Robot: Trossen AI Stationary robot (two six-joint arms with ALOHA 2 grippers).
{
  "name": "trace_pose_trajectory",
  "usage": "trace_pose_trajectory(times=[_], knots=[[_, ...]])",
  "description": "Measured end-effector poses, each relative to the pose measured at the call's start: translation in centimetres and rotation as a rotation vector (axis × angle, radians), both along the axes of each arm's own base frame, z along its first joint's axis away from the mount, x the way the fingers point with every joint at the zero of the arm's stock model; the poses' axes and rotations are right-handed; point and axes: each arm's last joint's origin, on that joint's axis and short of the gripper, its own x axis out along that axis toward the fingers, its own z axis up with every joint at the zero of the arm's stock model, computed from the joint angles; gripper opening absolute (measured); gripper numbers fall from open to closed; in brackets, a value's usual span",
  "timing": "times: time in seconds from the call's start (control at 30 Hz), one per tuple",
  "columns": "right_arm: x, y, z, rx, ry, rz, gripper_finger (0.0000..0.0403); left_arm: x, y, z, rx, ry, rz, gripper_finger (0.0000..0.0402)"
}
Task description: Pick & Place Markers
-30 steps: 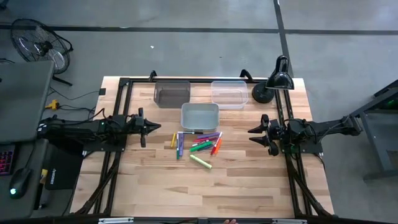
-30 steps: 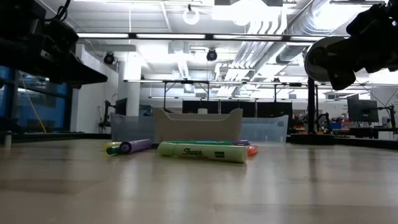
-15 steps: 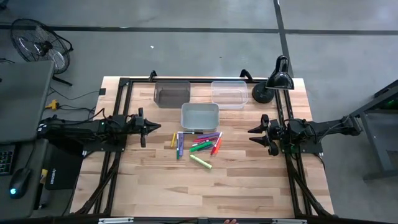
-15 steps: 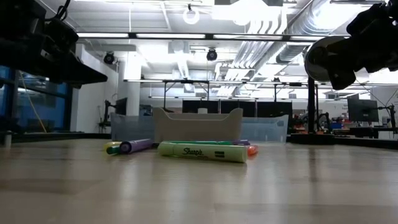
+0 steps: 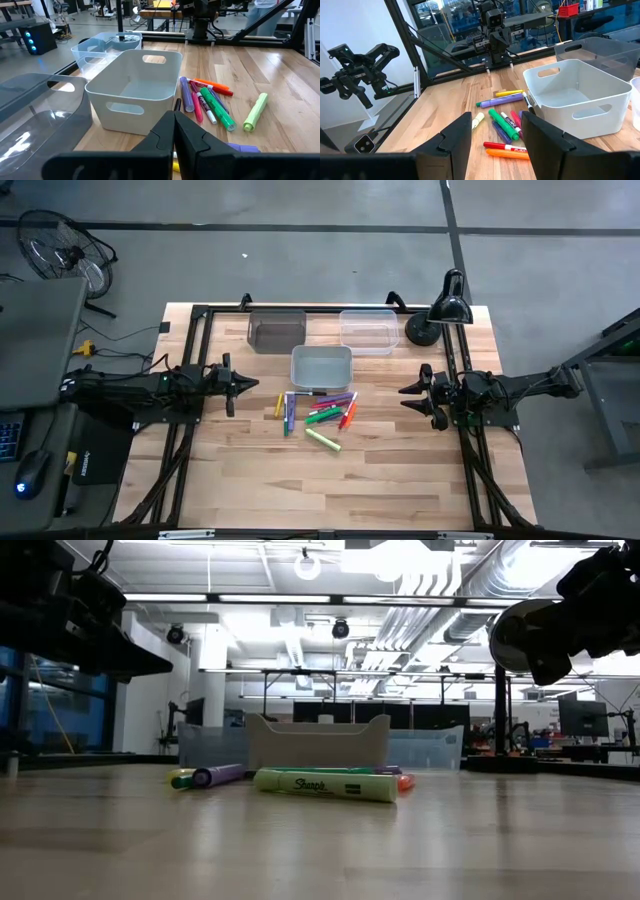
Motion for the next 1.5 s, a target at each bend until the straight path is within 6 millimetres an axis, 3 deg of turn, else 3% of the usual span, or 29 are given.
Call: trace_pose_trajectory(times=[1.0,1.23,1.5], knots=[[0.0,0.0,0.5,0.06,-0.054,-0.006,0.0161,0.0,0.0,0.0,0.0,0.0,0.0,0.0001],[0.3,-0.4,0.5,0.056,-0.018,-0.148,0.0161,0.0,0.0,0.0,0.0,0.0,0.0,0.0001],[2.6,-0.1,5.1,-0.051,0.064,-0.164,0.0161,0.0,0.0,0.0,0.0,0.0,0.0,0.0001]])
